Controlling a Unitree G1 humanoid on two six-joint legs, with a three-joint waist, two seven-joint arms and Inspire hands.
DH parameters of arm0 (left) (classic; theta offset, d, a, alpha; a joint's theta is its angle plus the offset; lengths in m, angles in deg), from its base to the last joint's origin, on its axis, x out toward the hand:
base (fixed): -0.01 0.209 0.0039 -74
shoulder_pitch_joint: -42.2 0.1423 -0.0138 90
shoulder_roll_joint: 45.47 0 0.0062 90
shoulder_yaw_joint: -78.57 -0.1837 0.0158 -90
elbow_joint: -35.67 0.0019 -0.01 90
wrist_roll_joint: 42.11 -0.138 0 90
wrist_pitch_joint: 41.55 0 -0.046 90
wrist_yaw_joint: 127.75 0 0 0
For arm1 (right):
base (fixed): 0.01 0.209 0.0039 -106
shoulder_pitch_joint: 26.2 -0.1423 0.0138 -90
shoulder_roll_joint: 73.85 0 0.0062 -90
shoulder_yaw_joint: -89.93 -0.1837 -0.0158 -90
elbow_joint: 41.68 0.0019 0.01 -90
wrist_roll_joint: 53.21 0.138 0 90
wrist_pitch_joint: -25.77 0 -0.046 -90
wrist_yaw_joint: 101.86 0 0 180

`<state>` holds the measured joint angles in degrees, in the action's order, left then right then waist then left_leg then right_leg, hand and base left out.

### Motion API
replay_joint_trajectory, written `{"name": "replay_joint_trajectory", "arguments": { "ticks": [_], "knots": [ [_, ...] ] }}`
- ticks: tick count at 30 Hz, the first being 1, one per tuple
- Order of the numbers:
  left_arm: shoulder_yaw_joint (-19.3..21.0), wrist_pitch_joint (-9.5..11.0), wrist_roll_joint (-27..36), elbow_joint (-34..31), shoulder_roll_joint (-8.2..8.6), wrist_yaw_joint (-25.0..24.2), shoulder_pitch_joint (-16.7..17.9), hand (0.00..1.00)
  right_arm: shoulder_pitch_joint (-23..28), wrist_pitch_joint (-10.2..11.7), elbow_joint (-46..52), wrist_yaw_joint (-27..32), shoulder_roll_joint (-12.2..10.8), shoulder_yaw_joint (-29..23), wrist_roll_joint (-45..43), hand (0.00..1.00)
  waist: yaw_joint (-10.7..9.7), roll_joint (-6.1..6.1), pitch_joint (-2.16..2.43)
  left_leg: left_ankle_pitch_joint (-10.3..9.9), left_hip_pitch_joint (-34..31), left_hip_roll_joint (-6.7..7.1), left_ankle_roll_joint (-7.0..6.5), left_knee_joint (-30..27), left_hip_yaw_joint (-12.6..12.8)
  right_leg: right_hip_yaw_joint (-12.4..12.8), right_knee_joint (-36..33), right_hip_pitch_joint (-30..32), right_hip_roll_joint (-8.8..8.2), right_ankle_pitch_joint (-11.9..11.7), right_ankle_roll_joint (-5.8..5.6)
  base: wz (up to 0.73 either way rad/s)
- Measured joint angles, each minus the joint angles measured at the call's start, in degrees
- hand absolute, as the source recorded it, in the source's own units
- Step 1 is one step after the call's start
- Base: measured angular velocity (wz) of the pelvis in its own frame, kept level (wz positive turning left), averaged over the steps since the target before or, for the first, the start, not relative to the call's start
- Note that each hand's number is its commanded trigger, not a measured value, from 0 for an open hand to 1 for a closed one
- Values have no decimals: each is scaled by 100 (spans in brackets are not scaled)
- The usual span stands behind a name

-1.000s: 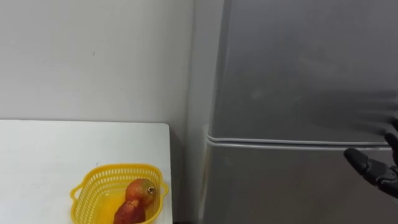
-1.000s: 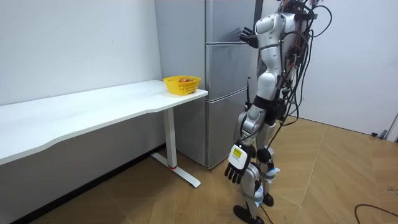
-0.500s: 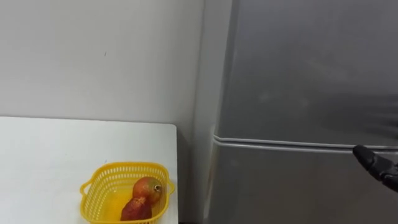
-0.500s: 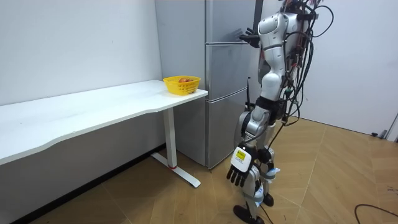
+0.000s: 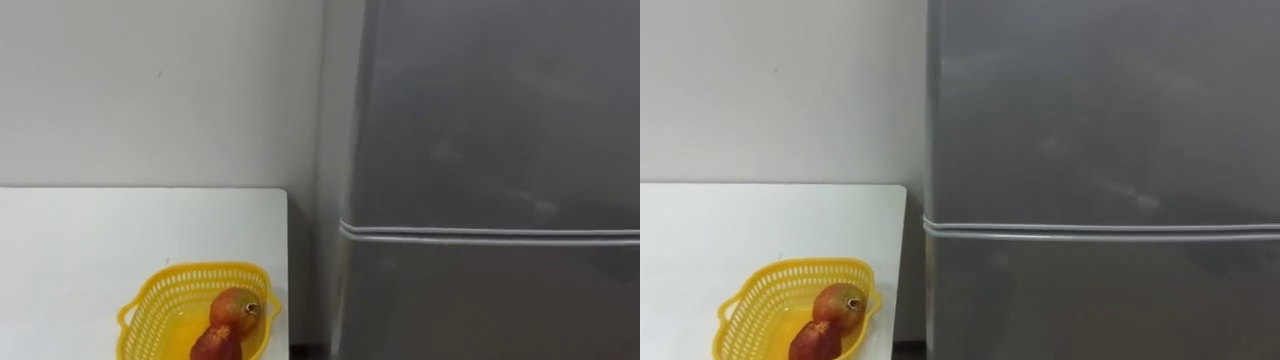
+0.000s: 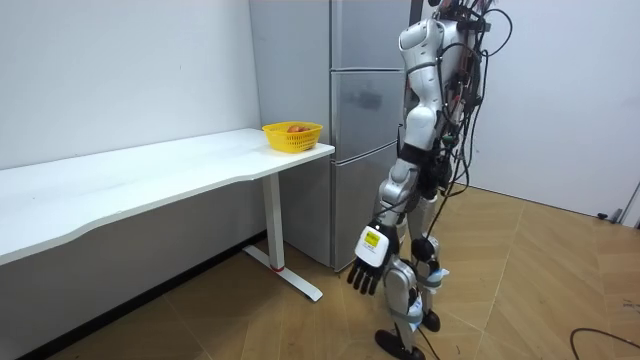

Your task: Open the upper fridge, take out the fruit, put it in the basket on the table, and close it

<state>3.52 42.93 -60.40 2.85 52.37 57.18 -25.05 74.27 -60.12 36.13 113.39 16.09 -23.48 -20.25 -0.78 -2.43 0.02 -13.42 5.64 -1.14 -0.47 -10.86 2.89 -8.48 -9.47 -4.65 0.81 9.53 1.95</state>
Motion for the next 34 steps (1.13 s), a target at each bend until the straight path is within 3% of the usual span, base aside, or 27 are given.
{"name": "replay_joint_trajectory", "arguments": {
  "ticks": [4, 9, 14, 22, 26, 31, 34],
  "knots": [
    [-48, 0, 2, -91, 40, 101, 0, 0, 263, -53, -973, 103, -230, -24, 5, 0, -107, 89, 28, 1, 12, 41, 1, 11, 10, 47, -18, -1, -28, 107, 7, 2],
    [-69, -62, -19, -101, 56, 114, 11, 0, 476, -33, -1810, 147, -395, 146, 1, 0, -127, 59, 2, 1, 79, 52, 1, 7, -4, 47, 14, -30, -39, 130, -10, 3],
    [-152, -64, -19, -178, 101, 107, 12, 0, 476, -74, -3022, -128, -555, 397, -218, 0, -106, 65, 15, 0, 89, 83, 0, 18, -4, 49, 27, -43, -71, 142, -33, 1],
    [-161, -170, -272, -170, 113, 55, -108, 0, 475, -442, -4921, -1658, -617, 1057, -1029, 0, -26, 78, 18, 0, 205, 89, -1, 65, 9, 54, -14, -146, -72, 168, -42, 0],
    [-168, -399, -266, 12, 117, -38, -109, 0, 354, -706, -5739, -2390, -622, 1351, -1385, 0, -35, 99, 15, 0, 326, 90, -1, 113, -1, 48, 1, -238, -77, 197, -38, 0],
    [-288, -631, -261, 47, 99, -198, -169, 0, 174, -1148, -6205, -2881, -624, 1819, -2119, 0, -14, 124, 4, 0, 380, 90, -1, 128, -12, 46, -17, -302, -73, 204, -39, 1],
    [-412, -667, -263, 135, 93, -341, -272, 0, 189, -1230, -6209, -3067, -628, 1823, -2243, 0, -40, 158, -8, -1, 407, 104, -2, 122, -113, 3, 19, -340, -84, 214, -47, 8]
  ]
}}
